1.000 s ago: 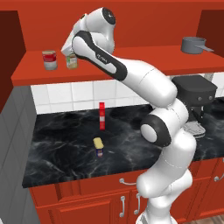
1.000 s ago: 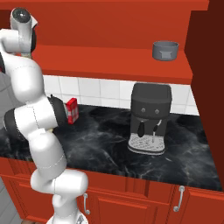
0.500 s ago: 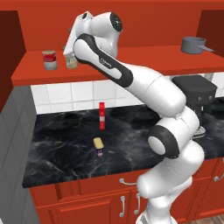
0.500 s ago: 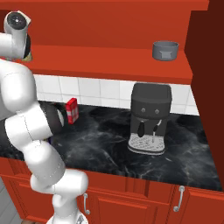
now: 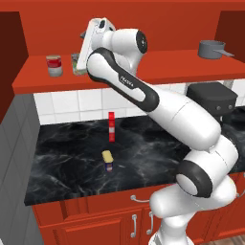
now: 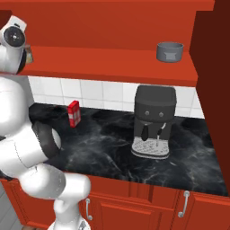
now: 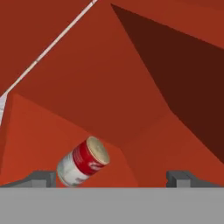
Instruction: Pick the cans from the counter and place them in their designated side in the cabinet.
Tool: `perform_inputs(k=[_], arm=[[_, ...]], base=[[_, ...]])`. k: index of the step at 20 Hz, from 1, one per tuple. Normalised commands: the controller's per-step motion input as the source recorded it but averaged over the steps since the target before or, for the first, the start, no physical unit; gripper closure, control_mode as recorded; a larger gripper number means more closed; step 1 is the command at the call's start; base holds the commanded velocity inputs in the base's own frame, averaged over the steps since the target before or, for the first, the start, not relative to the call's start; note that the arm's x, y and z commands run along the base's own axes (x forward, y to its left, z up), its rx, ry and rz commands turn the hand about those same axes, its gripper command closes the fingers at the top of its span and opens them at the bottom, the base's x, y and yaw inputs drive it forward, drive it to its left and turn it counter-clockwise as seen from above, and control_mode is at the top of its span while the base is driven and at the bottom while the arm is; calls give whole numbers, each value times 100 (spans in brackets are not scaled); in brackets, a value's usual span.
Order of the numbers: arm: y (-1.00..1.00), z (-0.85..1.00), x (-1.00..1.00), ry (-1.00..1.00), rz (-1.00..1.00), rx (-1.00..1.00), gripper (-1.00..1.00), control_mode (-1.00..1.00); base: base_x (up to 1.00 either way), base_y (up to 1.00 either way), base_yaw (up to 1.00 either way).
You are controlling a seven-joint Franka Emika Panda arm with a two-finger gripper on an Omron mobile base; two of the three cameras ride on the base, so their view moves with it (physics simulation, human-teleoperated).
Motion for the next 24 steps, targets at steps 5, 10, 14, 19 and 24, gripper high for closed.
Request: perform_inputs(k=[5,10,14,19,24], arm=[[-25,11,-62,0,0,0,-100,-100],[-21,1,-74,0,-1,-1,-100,-100],[-13,-2,-76,0,-3,-7,-100,-100],[-8,-19,-65,0,-1,-10,-100,-100],[-7,-36,-72,5,0,-3,-100,-100]], base=[[0,0,0],[0,0,0],[0,0,0],[0,0,0],[0,0,0]])
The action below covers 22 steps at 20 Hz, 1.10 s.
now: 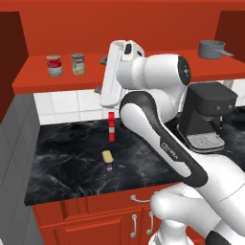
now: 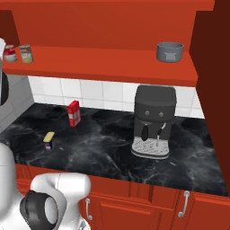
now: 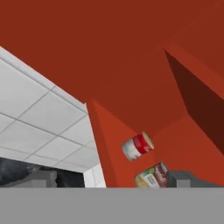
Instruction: Pick the cans from the counter and place them in their designated side in the cabinet.
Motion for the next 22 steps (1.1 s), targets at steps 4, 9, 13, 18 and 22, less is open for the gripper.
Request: perform_inputs(k=[4,9,13,18,22], arm=[[0,-34,-83,-1,0,2,-100,-100],[-9,-30,-95,-11,-1,0,-100,-100],[-23,-32,-78,0,-11,-4,-100,-100],[-36,-31,-49,19,-15,-9,-100,-100],[-32,-36,-33,35,-13,-15,-100,-100]], base=[[0,0,0],[0,0,0],[0,0,0],[0,0,0],[0,0,0]])
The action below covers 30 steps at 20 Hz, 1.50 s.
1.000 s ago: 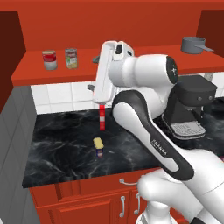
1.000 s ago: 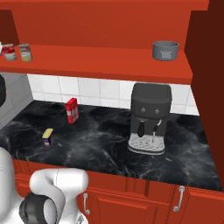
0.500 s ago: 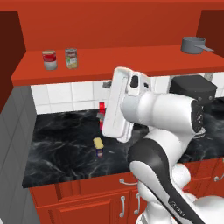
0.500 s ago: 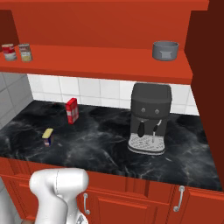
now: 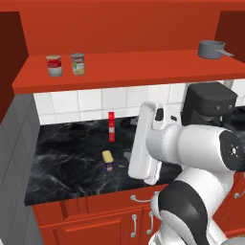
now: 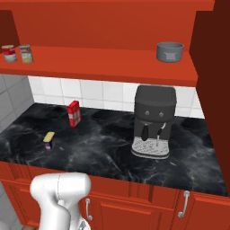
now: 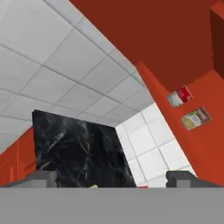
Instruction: Pick the cans from the counter and place them in their designated side in the cabinet.
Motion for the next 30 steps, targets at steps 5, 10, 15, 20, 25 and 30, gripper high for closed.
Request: perform_inputs(k=[5,10,15,20,25,30], arm=[[-26,-47,-32,42,-12,-16,-100,-100],[-24,-49,-50,22,-9,-9,-100,-100],[-16,-28,-42,-1,-7,0,-100,-100],[-22,-14,-7,0,-5,0,-100,-100],[-52,-1,11,19,-27,4,-100,-100],[-25,-3,13,25,-34,5,-100,-100]], base=[[0,0,0],[0,0,0],[0,0,0],[0,0,0],[0,0,0],[0,0,0]])
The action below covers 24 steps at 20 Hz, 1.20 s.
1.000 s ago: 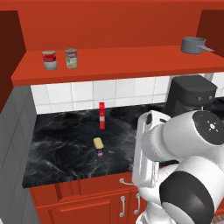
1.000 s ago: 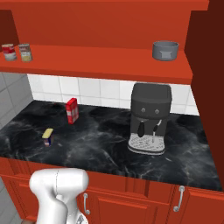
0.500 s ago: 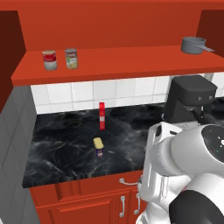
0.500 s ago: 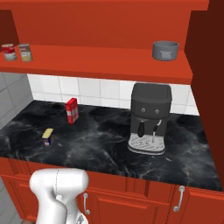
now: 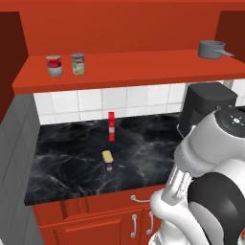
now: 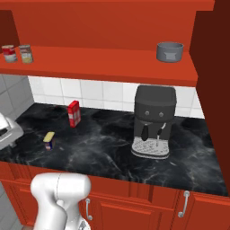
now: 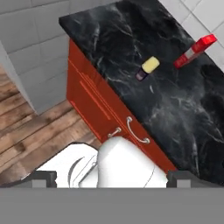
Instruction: Pick the cans from the counter and place them in their designated side in the cabinet.
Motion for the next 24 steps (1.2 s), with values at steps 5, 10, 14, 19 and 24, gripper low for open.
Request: perform_inputs(k=[5,10,14,19,24], arm=[[-2,-16,24,14,-34,1,-100,-100],[-1,-20,7,1,-28,2,-100,-100],[-10,-19,0,-4,-16,15,-100,-100],[-7,-6,4,-15,-11,22,-100,-100],[2,0,21,-17,-10,16,-100,-100]], base=[[0,0,0],[0,0,0],[0,0,0],[0,0,0],[0,0,0]])
